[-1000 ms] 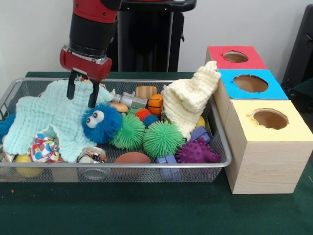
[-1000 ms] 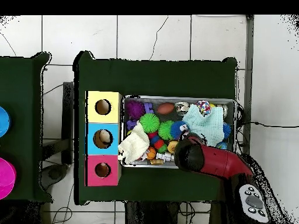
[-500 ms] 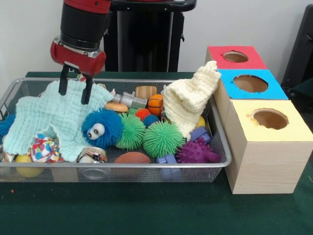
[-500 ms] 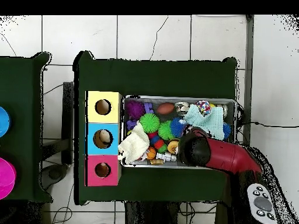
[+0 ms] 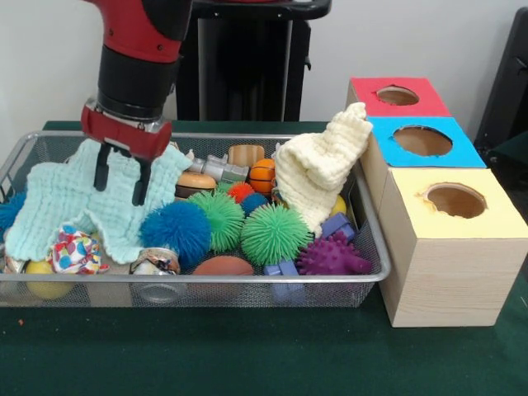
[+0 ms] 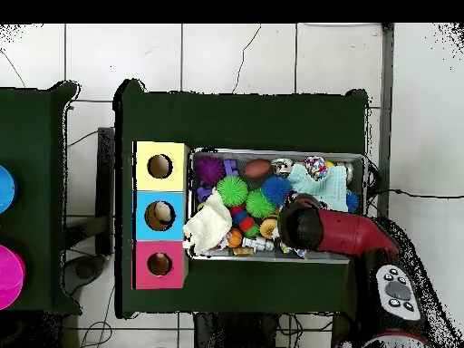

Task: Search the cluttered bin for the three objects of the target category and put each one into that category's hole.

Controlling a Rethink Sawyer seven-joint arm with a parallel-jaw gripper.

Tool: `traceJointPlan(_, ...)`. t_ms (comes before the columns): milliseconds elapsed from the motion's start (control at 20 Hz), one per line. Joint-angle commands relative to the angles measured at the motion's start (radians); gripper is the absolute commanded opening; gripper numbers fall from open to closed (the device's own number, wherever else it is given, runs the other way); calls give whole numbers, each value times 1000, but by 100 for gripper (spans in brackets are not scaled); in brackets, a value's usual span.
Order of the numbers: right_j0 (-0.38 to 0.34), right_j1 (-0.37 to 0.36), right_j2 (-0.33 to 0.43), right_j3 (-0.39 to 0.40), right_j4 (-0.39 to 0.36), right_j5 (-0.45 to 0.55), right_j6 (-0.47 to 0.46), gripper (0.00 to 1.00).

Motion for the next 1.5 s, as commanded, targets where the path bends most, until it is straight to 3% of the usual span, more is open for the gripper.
traceJointPlan(50,41,140,-15,-90,-64,-9,48,100)
traceJointPlan(200,88,166,-64,-134,-74,44,58,100)
traceJointPlan(450,105,194,-67,-200,-72,145,-6,100)
traceJointPlan(800,108,209,-62,-221,-59,153,-12,100)
traceJointPlan(900,124,173,-72,-203,-49,169,2,100)
traceJointPlan(1100,173,34,-83,-143,-19,298,-11,100)
traceJointPlan(1200,181,11,-78,-143,-17,336,-25,100)
traceJointPlan(1250,184,10,-78,-145,-22,353,-20,0)
traceJointPlan(1500,228,32,-146,-175,-29,396,57,0)
